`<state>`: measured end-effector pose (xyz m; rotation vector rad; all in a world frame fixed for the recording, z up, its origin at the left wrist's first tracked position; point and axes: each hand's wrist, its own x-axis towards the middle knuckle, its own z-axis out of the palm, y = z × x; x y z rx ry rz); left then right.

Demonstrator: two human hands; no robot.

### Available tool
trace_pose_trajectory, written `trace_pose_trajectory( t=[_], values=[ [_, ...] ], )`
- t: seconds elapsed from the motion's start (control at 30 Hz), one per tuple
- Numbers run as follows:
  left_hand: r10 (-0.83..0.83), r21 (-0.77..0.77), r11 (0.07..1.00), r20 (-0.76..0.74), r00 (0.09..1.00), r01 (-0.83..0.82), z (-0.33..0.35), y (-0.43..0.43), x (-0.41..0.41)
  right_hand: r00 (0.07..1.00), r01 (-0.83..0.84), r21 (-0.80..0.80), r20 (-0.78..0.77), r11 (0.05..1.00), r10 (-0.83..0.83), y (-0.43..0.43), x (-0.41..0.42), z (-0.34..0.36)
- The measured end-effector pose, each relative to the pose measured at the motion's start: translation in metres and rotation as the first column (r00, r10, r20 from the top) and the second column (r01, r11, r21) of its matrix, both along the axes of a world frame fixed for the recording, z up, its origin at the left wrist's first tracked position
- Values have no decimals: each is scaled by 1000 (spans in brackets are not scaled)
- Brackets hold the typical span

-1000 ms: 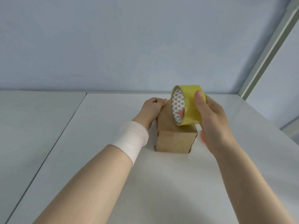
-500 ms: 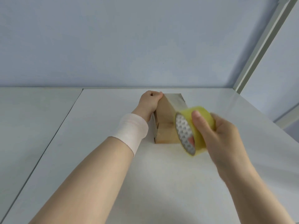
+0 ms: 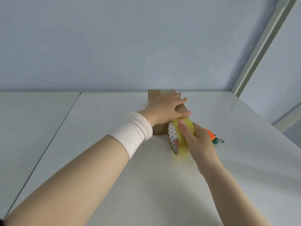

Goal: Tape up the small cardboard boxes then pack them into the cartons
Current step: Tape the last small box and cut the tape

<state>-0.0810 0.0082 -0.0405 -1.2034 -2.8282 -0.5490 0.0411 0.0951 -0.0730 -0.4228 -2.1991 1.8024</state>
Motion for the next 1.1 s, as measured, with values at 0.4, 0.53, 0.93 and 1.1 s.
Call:
trace_pose_trajectory(
  t=[0.4,0.53,0.93,1.1],
  values=[
    [10,154,988,26,1000,-14,3,-4,-10,973,23,111,225,994,-48,1,-15,13],
    [313,664,719,-48,949,-203,-7,-14,25,961,-37,30,274,999,27,7,-14,13],
    [301,420,581,685,663,-698,-16,-13,64,958,-181,741,282,647,-55,101,-20,-17],
    [227,379,542,793,566,-750,-15,-17,62,979,-175,530,181,830,90,106,-24,-20]
  ],
)
